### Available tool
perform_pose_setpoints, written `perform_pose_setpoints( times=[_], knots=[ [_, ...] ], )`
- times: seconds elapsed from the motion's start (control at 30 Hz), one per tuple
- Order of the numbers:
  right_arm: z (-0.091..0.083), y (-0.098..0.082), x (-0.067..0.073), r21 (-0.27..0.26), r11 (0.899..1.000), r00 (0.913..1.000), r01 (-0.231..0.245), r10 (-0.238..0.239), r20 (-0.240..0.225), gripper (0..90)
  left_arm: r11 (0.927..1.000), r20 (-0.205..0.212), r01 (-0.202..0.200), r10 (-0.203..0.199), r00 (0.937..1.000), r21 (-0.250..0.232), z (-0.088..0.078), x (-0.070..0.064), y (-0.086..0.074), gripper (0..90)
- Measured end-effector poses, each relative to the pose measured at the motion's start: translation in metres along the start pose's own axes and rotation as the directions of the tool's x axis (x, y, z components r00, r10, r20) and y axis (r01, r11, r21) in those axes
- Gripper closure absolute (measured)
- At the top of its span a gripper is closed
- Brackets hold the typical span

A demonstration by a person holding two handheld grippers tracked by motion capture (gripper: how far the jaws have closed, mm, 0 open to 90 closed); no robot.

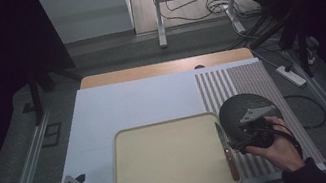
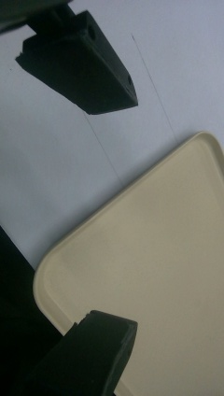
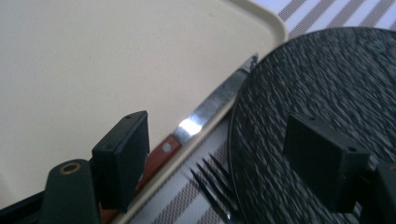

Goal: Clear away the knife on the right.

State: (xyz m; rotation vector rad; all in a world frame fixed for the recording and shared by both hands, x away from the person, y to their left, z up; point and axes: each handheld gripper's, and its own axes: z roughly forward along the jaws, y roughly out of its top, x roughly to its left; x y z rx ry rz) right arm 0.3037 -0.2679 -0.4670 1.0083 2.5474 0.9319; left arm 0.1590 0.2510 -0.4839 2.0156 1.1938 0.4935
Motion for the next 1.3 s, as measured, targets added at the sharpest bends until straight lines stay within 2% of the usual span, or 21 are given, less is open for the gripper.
perform_pose_setpoints(
  times=[0.33,0.7,1.07,1.3],
  knots=[
    [-0.025,-0.023,-0.009,-0.033,0.997,0.997,-0.076,0.076,0.01,21.1,1.0,-0.001,-0.001,0.001,1.0,0.002,0.0,0.0,0.0,0.0],
    [-0.044,-0.047,-0.015,-0.081,0.984,0.9855,-0.159,0.163,0.048,15.4,1.0,-0.002,0.0,0.0,1.0,0.002,0.0,0.0,0.0,0.0],
    [-0.057,-0.061,-0.011,-0.116,0.976,0.9731,-0.184,0.198,0.118,9.0,1.0,-0.002,0.005,-0.005,1.0,-0.001,-0.001,0.001,-0.001,0.0],
    [-0.06,-0.064,-0.011,-0.119,0.975,0.9717,-0.187,0.201,0.123,8.8,0.9999,0.001,0.013,-0.013,0.9999,-0.006,0.0,0.001,0.0,0.0]
  ],
)
